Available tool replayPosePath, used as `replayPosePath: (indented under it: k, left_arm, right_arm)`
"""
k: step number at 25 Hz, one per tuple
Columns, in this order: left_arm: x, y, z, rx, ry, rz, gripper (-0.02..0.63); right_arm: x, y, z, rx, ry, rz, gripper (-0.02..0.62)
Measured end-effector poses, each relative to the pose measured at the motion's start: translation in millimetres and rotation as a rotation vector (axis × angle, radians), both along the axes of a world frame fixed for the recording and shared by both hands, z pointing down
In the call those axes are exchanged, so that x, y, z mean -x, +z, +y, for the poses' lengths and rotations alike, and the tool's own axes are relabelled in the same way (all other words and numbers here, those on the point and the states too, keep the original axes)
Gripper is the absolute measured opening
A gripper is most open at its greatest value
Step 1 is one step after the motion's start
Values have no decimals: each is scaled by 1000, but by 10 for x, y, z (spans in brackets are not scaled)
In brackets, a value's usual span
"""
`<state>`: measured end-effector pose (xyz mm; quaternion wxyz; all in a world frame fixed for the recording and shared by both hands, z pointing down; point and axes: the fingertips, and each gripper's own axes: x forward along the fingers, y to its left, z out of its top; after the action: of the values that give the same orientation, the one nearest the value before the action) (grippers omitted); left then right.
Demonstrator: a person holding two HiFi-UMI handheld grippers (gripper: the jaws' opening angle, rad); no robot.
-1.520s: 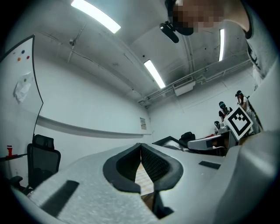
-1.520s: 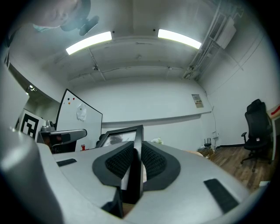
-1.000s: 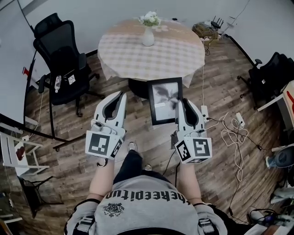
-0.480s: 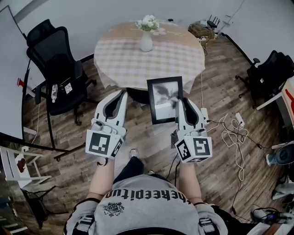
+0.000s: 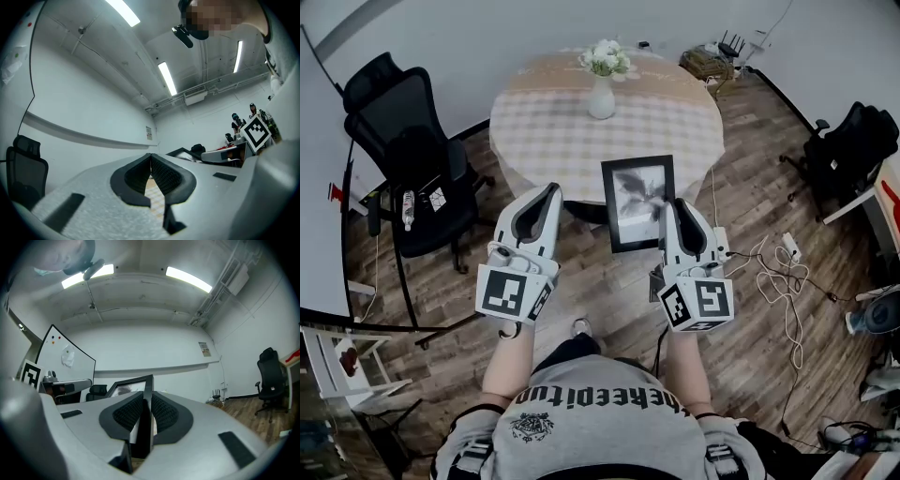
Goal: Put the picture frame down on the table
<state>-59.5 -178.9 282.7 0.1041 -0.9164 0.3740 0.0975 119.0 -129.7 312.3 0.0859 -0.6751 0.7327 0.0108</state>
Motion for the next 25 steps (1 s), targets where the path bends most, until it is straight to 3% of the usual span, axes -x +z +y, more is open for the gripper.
replayPosePath:
  k: [11,25]
  left_arm:
    - [177,36,-499,2,44,11,15]
    - [-71,95,-1053,26,44,12,15]
  right_arm:
    - [176,0,-397,-7,54,-2,61]
    - [-97,77,-940,17,62,-14,61]
